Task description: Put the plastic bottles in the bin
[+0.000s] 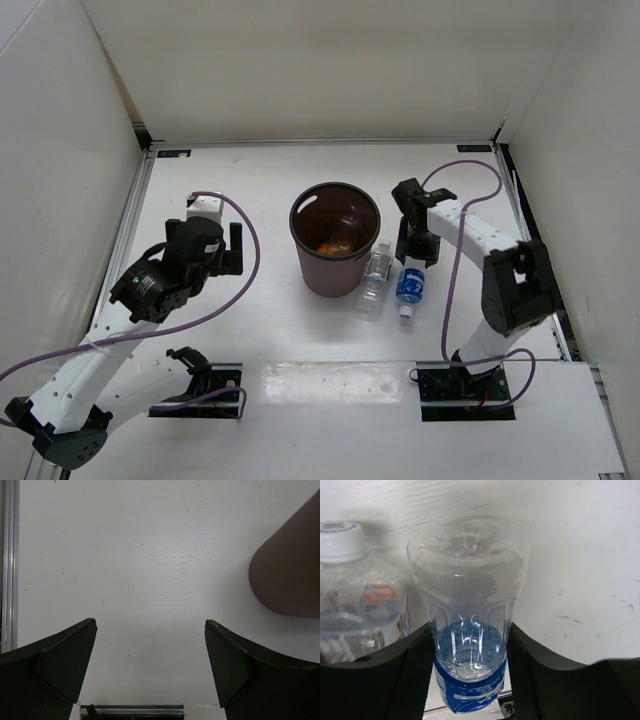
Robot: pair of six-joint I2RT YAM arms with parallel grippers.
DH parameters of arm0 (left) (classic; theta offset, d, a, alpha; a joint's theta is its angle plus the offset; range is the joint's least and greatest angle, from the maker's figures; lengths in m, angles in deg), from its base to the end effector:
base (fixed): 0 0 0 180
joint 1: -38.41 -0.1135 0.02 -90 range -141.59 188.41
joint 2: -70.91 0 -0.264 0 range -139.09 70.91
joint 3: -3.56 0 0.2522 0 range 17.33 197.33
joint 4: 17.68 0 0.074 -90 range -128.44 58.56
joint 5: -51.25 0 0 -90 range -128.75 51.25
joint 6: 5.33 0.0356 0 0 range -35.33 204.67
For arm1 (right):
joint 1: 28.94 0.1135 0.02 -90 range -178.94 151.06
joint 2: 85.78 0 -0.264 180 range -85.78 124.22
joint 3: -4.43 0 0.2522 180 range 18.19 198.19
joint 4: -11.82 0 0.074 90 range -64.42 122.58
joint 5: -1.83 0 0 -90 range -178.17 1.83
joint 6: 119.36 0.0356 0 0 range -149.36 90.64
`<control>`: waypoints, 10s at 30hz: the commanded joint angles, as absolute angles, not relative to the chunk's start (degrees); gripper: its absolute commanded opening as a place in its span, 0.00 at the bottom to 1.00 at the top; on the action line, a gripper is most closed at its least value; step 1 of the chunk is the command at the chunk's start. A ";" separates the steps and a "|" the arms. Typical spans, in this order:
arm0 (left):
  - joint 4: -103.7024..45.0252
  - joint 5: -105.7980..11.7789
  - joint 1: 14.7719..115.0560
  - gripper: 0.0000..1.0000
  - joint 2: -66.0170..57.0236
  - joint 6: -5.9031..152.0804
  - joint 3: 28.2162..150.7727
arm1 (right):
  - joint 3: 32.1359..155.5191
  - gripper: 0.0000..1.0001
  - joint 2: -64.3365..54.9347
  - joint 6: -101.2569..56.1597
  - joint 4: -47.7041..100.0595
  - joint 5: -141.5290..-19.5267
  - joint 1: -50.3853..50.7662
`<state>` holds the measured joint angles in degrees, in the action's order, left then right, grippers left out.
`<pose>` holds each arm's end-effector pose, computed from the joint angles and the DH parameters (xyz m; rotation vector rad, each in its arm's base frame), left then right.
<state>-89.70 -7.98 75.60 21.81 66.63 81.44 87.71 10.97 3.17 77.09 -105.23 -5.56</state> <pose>0.1260 -0.0728 0.3628 0.1072 2.1991 0.0949 0.2955 0.1164 0.2110 0.2665 2.8075 -0.2433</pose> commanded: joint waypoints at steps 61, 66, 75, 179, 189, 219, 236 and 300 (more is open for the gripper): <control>-89.54 -7.72 75.33 1.00 21.43 66.65 81.48 | 111.89 0.33 7.56 -2.38 55.02 -141.86 35.92; -89.45 -7.64 75.42 1.00 21.60 66.74 81.57 | 111.53 0.35 9.75 0.95 58.01 -143.55 36.72; -89.54 -7.55 75.42 1.00 21.34 66.74 81.31 | 111.01 0.37 11.86 8.86 63.98 -141.17 36.81; -89.45 -7.46 75.33 1.00 21.86 66.65 81.57 | 89.38 0.00 -25.91 24.52 82.63 -124.81 4.98; -89.71 -7.72 75.42 1.00 21.52 66.74 81.49 | 97.20 0.00 -32.54 4.63 61.63 -139.83 25.44; -89.54 -7.46 75.33 1.00 21.43 66.83 81.40 | 111.45 0.03 4.22 4.54 63.19 -133.86 38.30; -89.71 -7.46 75.42 1.00 20.72 66.74 81.40 | 110.83 0.90 -2.45 8.08 70.31 -142.66 37.51; -91.47 -3.77 75.42 1.00 17.29 65.51 82.36 | 55.73 0.90 -37.09 -4.23 52.92 -92.65 -33.32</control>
